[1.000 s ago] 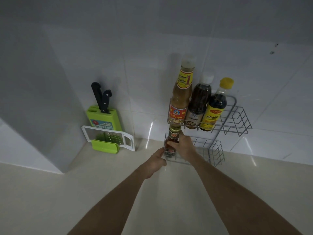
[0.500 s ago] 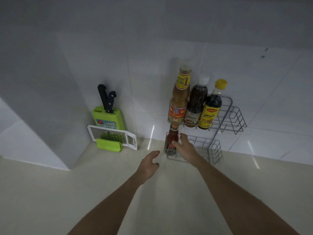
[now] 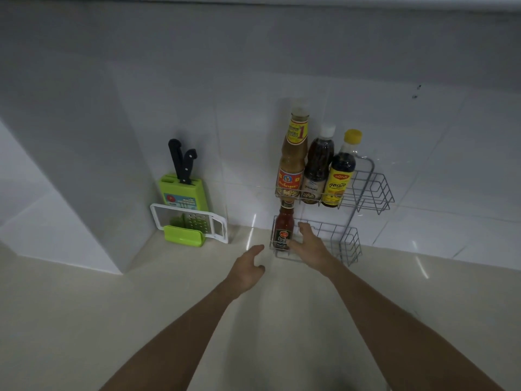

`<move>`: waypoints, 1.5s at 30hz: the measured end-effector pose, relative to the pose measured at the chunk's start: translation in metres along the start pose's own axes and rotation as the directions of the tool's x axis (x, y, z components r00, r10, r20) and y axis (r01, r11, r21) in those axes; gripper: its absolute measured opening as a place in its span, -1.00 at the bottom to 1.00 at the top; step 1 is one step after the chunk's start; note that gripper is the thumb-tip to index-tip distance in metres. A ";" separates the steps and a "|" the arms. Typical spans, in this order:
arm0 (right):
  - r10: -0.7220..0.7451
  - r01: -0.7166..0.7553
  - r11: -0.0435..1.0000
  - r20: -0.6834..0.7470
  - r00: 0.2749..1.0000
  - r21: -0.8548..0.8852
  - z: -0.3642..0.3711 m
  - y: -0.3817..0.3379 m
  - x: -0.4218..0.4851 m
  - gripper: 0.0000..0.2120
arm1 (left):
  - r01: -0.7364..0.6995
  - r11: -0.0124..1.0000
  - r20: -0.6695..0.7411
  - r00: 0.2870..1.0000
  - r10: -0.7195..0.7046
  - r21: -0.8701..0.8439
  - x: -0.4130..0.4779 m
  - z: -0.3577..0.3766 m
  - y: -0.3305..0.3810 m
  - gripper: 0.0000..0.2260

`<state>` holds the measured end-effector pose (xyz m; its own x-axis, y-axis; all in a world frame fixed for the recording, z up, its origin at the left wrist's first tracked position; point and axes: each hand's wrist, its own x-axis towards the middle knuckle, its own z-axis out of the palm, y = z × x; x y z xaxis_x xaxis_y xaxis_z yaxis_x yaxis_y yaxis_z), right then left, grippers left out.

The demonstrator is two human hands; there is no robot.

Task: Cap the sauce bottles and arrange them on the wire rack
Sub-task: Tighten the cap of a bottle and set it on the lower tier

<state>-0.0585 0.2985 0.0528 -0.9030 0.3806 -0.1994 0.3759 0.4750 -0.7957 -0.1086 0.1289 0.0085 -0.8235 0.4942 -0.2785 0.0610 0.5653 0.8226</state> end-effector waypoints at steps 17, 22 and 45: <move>0.067 -0.058 0.996 -0.154 0.986 0.062 0.000 -0.020 0.090 -0.51 | 0.168 0.978 0.132 0.980 -0.151 -0.122 0.075 0.014 0.006 -0.36; 0.007 -0.006 1.000 -0.121 0.993 0.008 0.002 -0.013 0.088 -0.56 | 0.183 0.973 0.187 0.970 -0.156 -0.138 0.080 0.018 0.003 -0.38; -0.042 0.045 0.998 -0.060 0.997 0.048 0.011 0.001 0.074 -0.51 | 0.186 0.976 0.204 0.966 -0.160 -0.115 0.073 0.019 -0.002 -0.32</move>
<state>-0.1269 0.3182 0.0308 -0.9040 0.4068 -0.1314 0.3245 0.4529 -0.8304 -0.1585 0.1762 -0.0225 -0.6902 0.5211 -0.5020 -0.1585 0.5680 0.8076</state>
